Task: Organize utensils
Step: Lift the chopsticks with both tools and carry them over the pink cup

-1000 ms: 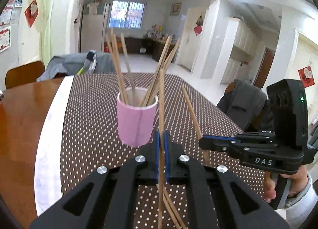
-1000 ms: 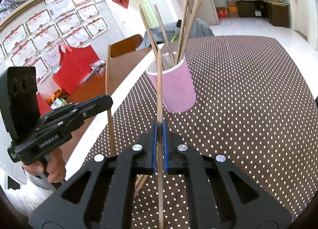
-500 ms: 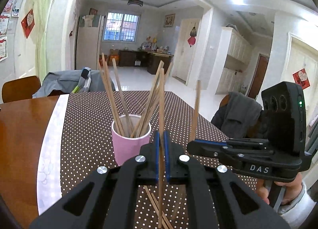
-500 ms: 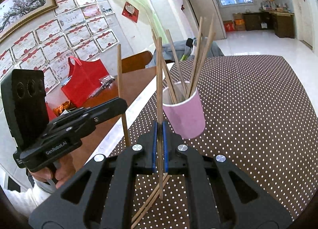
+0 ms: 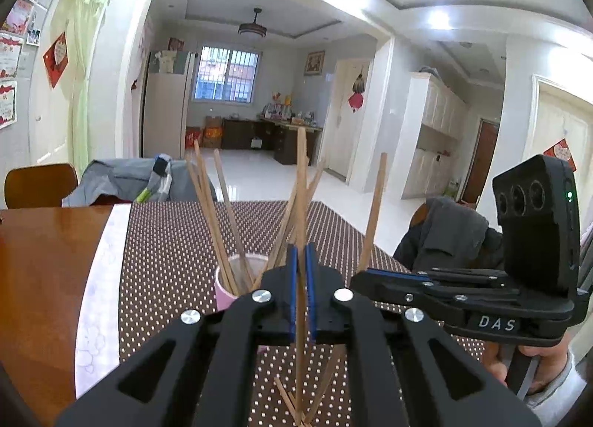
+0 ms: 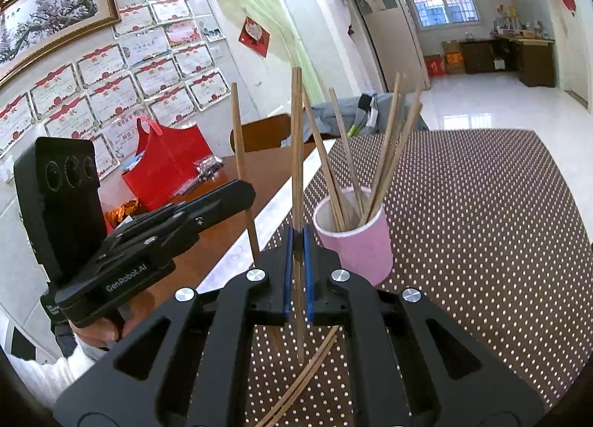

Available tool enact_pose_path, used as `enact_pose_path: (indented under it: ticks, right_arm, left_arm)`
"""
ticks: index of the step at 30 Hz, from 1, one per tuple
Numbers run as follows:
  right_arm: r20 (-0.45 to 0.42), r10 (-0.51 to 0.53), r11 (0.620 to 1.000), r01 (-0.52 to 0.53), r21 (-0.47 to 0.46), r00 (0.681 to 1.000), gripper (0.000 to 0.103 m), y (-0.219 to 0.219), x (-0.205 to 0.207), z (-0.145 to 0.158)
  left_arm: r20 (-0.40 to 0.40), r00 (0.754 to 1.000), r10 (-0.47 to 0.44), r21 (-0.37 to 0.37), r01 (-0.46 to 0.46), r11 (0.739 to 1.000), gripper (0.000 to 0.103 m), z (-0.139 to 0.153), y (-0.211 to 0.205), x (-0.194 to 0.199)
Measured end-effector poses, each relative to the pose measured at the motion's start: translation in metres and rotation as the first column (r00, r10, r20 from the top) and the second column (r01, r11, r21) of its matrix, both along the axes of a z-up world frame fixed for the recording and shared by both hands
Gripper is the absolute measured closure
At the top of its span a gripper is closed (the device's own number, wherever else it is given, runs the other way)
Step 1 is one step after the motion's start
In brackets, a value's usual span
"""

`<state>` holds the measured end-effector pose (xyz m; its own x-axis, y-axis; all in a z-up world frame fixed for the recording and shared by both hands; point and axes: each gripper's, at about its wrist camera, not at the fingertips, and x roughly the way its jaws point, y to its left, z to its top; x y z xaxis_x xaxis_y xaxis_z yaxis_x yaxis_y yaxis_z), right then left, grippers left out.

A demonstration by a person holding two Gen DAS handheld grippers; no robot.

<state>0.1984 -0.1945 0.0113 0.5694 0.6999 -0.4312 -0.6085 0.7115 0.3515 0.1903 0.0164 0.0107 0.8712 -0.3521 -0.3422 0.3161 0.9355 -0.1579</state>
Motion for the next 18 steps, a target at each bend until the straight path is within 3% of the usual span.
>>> enact_pose_path:
  ticks: [18]
  right_arm:
    - [0.134,-0.014,1.000,0.012,0.015,0.991,0.097,0.036,0.031,0.056]
  left_arm:
    - [0.175,0.982,0.069,-0.036,-0.064,0.997,0.098,0.056,0.004,0.037]
